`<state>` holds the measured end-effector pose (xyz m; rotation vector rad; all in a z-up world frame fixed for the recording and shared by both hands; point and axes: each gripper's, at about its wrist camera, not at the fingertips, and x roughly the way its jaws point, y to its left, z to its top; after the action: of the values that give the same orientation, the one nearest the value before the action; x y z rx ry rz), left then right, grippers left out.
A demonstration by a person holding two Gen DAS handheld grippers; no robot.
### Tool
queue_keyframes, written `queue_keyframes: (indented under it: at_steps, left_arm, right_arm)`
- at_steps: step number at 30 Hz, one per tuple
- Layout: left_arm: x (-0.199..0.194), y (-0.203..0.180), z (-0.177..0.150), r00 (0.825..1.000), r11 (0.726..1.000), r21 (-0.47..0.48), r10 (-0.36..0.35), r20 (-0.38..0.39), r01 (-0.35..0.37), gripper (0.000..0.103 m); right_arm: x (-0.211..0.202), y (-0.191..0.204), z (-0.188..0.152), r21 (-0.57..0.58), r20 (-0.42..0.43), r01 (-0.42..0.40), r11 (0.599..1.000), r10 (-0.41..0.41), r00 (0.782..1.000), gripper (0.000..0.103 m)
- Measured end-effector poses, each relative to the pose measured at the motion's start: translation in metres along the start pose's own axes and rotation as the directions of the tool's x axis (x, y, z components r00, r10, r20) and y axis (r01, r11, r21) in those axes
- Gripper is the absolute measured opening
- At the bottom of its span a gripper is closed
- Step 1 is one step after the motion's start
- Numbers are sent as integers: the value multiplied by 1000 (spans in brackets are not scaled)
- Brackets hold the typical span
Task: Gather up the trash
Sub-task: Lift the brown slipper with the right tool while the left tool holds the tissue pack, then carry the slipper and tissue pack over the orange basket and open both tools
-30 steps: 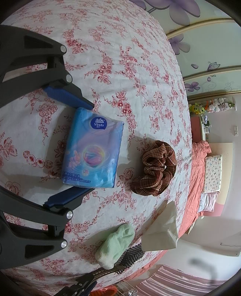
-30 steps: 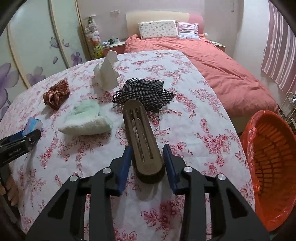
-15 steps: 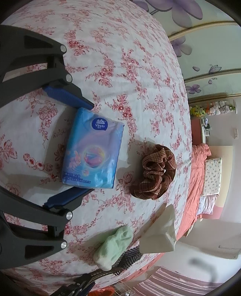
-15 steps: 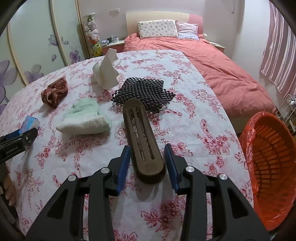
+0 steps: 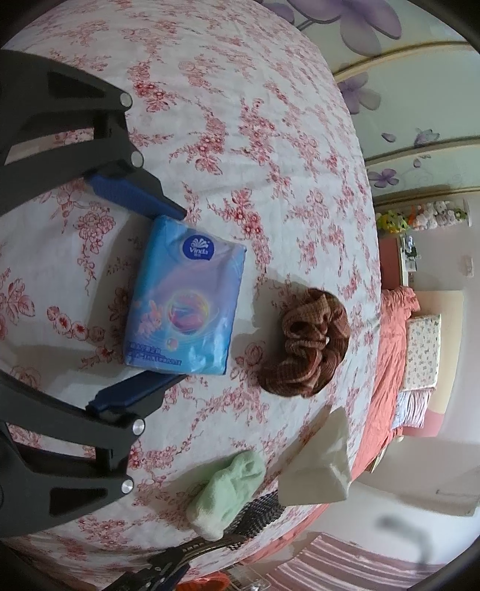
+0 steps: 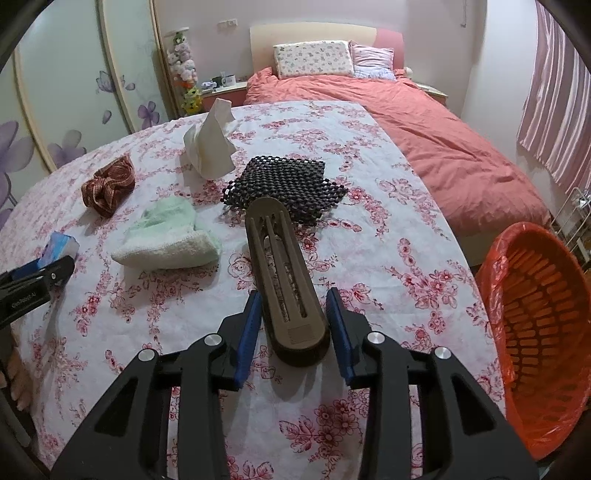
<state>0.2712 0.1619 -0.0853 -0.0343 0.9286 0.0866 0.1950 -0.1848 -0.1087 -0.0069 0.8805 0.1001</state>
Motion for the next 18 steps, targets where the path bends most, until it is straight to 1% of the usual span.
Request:
queue_keyframes:
  at_steps: [2, 4, 10, 14, 18]
  left_arm:
    - [-2, -1, -2, 1000, 1000, 1, -5, 2, 5, 75]
    - [-5, -2, -5, 1000, 1000, -2, -23, 6, 23, 75]
    - [-18, -13, -13, 999, 999, 11, -35, 20, 35, 75]
    - [-34, -26, -12, 997, 998, 24, -61, 43, 59, 75]
    - [-57, -52, -11, 990, 992, 56, -114, 81, 109, 75]
  right_arm:
    - [-4, -2, -1, 7, 16, -23, 1000, 23, 1000, 30]
    - [-6, -4, -4, 14, 14, -38, 999, 38, 999, 30]
    - [-18, -10, -9, 39, 39, -63, 997, 61, 997, 30]
    - [-39, -17, -7, 55, 87, -77, 995, 72, 994, 30]
    - [-63, -29, -5, 73, 146, -78, 994, 67, 987, 30]
